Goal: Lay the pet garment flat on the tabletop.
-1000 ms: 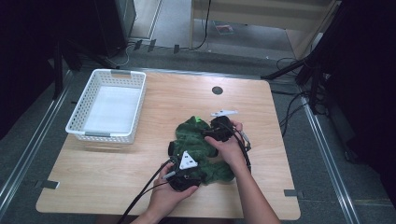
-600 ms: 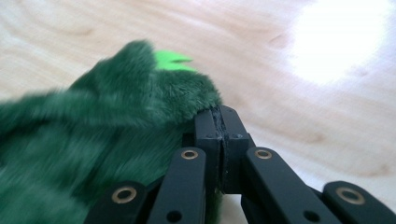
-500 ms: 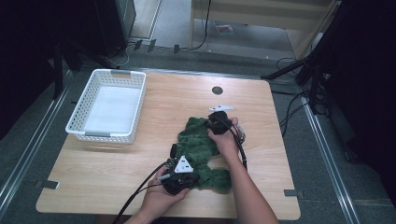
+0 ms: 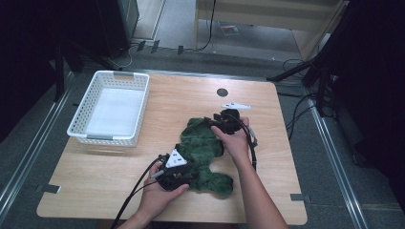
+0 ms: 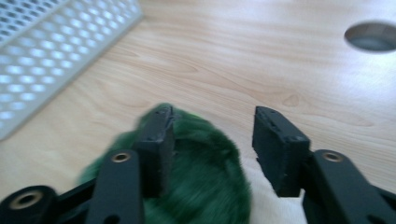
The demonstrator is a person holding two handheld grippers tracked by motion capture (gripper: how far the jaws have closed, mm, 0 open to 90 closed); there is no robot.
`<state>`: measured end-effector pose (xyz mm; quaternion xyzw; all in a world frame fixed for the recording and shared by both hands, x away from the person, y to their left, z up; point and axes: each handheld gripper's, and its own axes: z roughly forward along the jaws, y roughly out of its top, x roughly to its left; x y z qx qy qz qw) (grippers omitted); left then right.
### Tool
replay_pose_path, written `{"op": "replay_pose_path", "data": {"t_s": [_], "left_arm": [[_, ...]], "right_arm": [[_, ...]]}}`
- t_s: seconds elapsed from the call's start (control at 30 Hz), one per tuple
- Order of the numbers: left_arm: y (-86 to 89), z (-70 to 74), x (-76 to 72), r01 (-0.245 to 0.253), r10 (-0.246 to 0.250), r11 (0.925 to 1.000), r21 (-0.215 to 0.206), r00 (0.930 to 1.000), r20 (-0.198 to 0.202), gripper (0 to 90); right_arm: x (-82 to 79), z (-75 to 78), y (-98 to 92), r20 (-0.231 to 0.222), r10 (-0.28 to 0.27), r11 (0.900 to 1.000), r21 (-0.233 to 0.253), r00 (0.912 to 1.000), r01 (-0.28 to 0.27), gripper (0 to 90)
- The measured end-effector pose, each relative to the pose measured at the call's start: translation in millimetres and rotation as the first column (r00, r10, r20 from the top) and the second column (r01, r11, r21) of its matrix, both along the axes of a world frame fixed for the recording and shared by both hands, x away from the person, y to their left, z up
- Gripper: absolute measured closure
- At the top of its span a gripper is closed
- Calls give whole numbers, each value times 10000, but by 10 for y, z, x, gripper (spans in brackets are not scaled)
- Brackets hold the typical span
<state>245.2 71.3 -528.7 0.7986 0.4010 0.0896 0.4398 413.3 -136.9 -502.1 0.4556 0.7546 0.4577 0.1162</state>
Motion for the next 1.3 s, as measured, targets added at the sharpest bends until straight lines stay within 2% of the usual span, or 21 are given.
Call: {"op": "replay_pose_path", "data": {"t_s": [0.03,0.1,0.2,0.27,0.33,0.4,0.47,0.5,0.53,0.6,0.67,0.73,0.8,0.9,0.97,1.03,1.07,1.1,1.2,1.3], "left_arm": [[-4,6,11,-258,257,9997,19,9996,94,553],[-24,-5,46,-446,443,9985,332,9990,102,538],[-78,-54,101,-694,687,9929,961,9976,109,529],[-102,-91,133,-835,835,9902,1117,9965,47,551],[-123,-126,156,-951,957,9872,1279,9954,17,590],[-132,-151,177,-918,933,9865,1360,9956,-48,639],[-133,-156,187,-1007,1030,9863,1309,9946,-111,680],[-127,-155,192,-1040,1067,9869,1231,9942,-157,695],[-122,-154,196,-1067,1098,9873,1177,9938,-199,704],[-101,-157,208,-1149,1176,9862,1190,9929,-155,741],[-70,-161,220,-1198,1219,9834,1364,9925,-72,790],[-35,-169,229,-1244,1256,9819,1429,9921,11,809],[8,-173,241,-1302,1318,9823,1349,9913,-31,815],[28,-177,239,-1249,1271,9842,1251,9918,-95,815],[16,-180,227,-1056,1066,9868,1226,9943,-23,794],[-15,-187,201,-543,543,9920,1136,9985,33,725],[-35,-191,178,-513,492,9907,1257,9986,199,678],[-42,-192,167,-515,478,9895,1348,9984,303,639],[-37,-200,175,-595,575,9921,1102,9981,208,634],[-34,-198,184,-622,612,9924,1062,9980,133,685]], "right_arm": [[-78,78,-34,143,47,10000,63,9999,-48,454],[-291,211,-109,433,-102,9993,352,9990,87,437],[-735,283,-198,809,-812,9954,570,9934,767,445],[-1067,197,-208,514,-1305,9894,711,9901,1267,452],[-1341,40,-161,163,-1081,9937,329,9940,1075,449],[-1542,-136,-74,-206,-692,9975,-132,9974,689,447],[-1605,-238,18,-511,-237,9985,-506,9984,211,444],[-1630,-288,72,-503,-131,9963,-859,9986,88,468],[-1652,-339,120,-406,-119,9929,-1185,9991,70,531],[-1666,-422,178,-354,16,9917,-1282,9994,-61,643],[-1675,-426,187,30,16,9875,-1575,10000,-11,743],[-1691,-407,152,182,-24,9868,-1619,9998,53,793],[-1711,-413,98,226,29,9823,-1871,9997,14,817],[-1722,-444,-2,262,-79,9783,-2066,9996,131,823],[-1707,-445,-53,128,-190,9804,-1958,9997,211,811],[-1696,-433,-70,-120,-121,9874,-1578,9999,101,735],[-1697,-417,-69,-92,25,9903,-1387,10000,-38,659],[-1703,-398,-57,-9,198,9916,-1278,9998,-197,611],[-1700,-367,1,266,366,9910,-1299,9990,-328,564],[-1653,-383,77,661,101,9854,-1704,9978,14,598]]}}
